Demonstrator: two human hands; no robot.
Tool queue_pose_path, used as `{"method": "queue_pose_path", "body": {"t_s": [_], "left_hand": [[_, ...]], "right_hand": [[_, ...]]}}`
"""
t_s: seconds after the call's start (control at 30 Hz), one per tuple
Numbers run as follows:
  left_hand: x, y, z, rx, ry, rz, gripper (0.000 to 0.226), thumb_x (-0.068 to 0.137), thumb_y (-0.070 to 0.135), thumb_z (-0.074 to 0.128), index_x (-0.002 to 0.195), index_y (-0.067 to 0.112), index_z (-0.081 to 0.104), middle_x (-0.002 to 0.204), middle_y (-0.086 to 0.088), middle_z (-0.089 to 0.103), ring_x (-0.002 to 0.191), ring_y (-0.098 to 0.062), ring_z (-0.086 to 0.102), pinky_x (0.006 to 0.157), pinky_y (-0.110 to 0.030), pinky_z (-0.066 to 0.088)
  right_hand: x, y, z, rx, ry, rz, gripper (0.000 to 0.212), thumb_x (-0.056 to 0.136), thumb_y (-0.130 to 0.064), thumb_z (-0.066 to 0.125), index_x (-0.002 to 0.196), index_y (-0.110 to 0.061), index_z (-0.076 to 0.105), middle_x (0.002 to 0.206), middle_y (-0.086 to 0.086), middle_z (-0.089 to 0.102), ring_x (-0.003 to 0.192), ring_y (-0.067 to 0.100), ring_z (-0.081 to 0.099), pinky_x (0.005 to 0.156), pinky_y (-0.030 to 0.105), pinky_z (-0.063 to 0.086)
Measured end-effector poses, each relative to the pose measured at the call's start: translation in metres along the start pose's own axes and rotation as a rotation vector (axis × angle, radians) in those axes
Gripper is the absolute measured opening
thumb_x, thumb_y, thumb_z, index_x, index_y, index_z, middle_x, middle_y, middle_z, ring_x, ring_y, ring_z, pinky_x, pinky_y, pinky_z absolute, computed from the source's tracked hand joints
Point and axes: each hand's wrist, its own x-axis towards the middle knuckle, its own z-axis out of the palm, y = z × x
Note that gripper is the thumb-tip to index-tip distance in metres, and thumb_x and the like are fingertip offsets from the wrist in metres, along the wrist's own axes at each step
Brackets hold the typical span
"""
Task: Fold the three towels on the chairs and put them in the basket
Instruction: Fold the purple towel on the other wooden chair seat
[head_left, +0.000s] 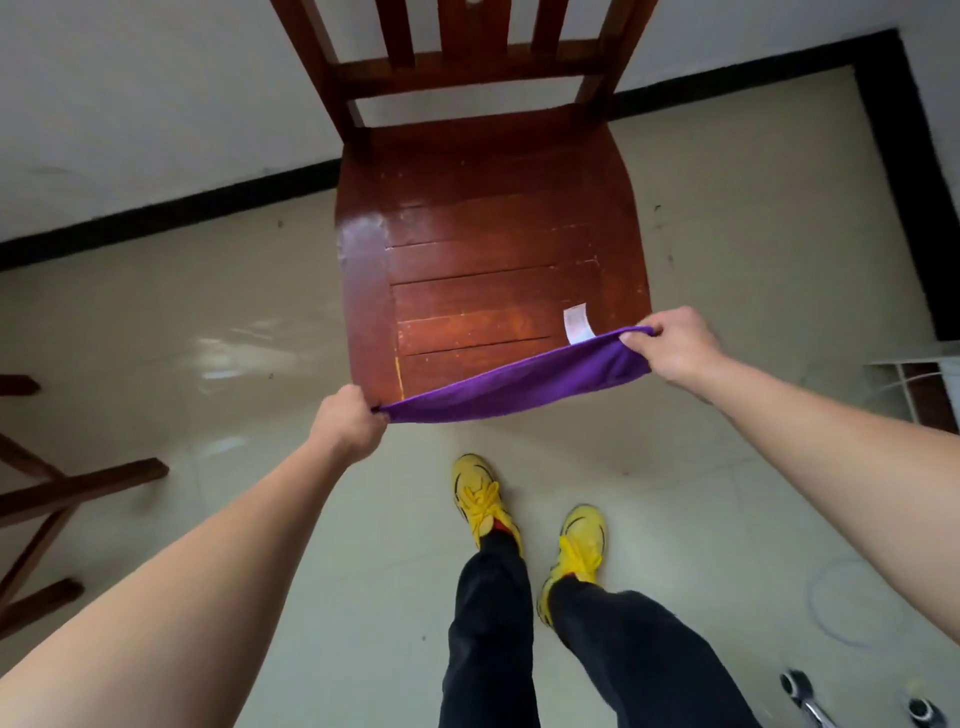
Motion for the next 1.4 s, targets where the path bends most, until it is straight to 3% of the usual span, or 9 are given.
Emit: {"method": "queue_pose_path", "body": {"t_s": [0.3,0.47,0.63,0.83,0.93,1.07,1.17,1.27,1.4], "left_hand": [[0.040,-0.002,0.020,-0.142,0.235,-0.112,0.024,0.085,0.019,0.060,0.091,-0.003,0.069,0.090,-0.028,0.065,0.091,-0.043,0.060,0.074,-0.039,0.047],[0.058,0.018,-0.036,-0.355,0.399,-0.068,0.020,0.085,0.021,0.060,0.078,0.004,0.067,0.072,-0.024,0.061,0.080,-0.040,0.062,0.066,-0.038,0.046],[0.085,0.064,-0.112,-0.527,0.548,-0.096,0.019,0.081,0.027,0.064,0.085,0.011,0.074,0.078,-0.019,0.067,0.075,-0.033,0.063,0.070,-0.037,0.052],[0.141,0.106,-0.156,-0.821,0.452,-0.219,0.012,0.092,0.015,0.054,0.098,0.011,0.063,0.046,-0.001,0.061,0.028,-0.009,0.049,0.033,-0.017,0.038],[0.163,0.116,-0.156,-0.983,0.267,-0.220,0.033,0.103,0.014,0.027,0.125,0.006,0.051,0.075,-0.002,0.064,0.053,-0.007,0.062,0.047,-0.018,0.050],[0.189,0.117,-0.146,-1.075,0.180,-0.165,0.054,0.102,0.014,0.002,0.137,0.003,0.041,0.123,-0.007,0.057,0.108,-0.016,0.061,0.075,-0.019,0.052],[0.204,0.114,-0.129,-1.137,0.275,-0.146,0.032,0.103,0.013,0.025,0.103,0.013,0.056,0.101,-0.002,0.064,0.074,-0.003,0.066,0.070,-0.018,0.054],[0.203,0.116,-0.126,-1.143,0.399,-0.129,0.026,0.091,0.001,0.047,0.109,0.020,0.051,0.089,-0.002,0.066,0.074,-0.011,0.066,0.070,-0.024,0.059],[0.172,0.108,-0.111,-1.099,0.463,-0.163,0.039,0.076,0.004,0.063,0.111,0.017,0.052,0.091,-0.008,0.068,0.056,-0.013,0.058,0.049,-0.024,0.050]], "right_hand": [[0.046,-0.008,0.038,-0.023,0.081,0.043,0.026,0.092,-0.032,0.060,0.074,-0.013,0.065,0.079,0.010,0.064,0.082,0.030,0.060,0.067,0.030,0.039],[0.065,-0.038,0.003,0.129,0.265,-0.064,0.030,0.092,-0.034,0.058,0.074,-0.010,0.063,0.072,0.010,0.056,0.071,0.028,0.052,0.065,0.037,0.041],[0.101,-0.092,-0.047,0.153,0.346,-0.111,0.031,0.091,-0.039,0.056,0.075,-0.014,0.063,0.074,0.006,0.063,0.070,0.023,0.057,0.062,0.033,0.043],[0.154,-0.136,-0.074,0.192,0.316,-0.071,0.028,0.092,-0.039,0.057,0.106,-0.017,0.069,0.102,0.002,0.069,0.088,0.019,0.065,0.075,0.029,0.051],[0.179,-0.147,-0.069,0.366,0.276,0.010,0.038,0.092,-0.033,0.062,0.125,-0.015,0.060,0.098,0.005,0.067,0.078,0.019,0.068,0.074,0.035,0.060],[0.202,-0.144,-0.051,0.470,0.245,0.065,0.026,0.092,-0.025,0.063,0.117,-0.016,0.064,0.084,0.001,0.064,0.069,0.013,0.065,0.069,0.030,0.061],[0.214,-0.131,-0.036,0.501,0.241,0.052,0.027,0.092,-0.022,0.061,0.119,-0.020,0.065,0.104,0.004,0.069,0.089,0.014,0.067,0.080,0.032,0.059],[0.209,-0.120,-0.033,0.516,0.226,-0.017,0.037,0.090,-0.021,0.063,0.127,-0.023,0.058,0.114,0.001,0.066,0.097,0.013,0.065,0.083,0.031,0.058],[0.172,-0.092,-0.034,0.360,0.264,-0.076,0.039,0.088,-0.026,0.065,0.126,-0.024,0.056,0.122,-0.001,0.058,0.104,0.013,0.057,0.086,0.027,0.051]]}}
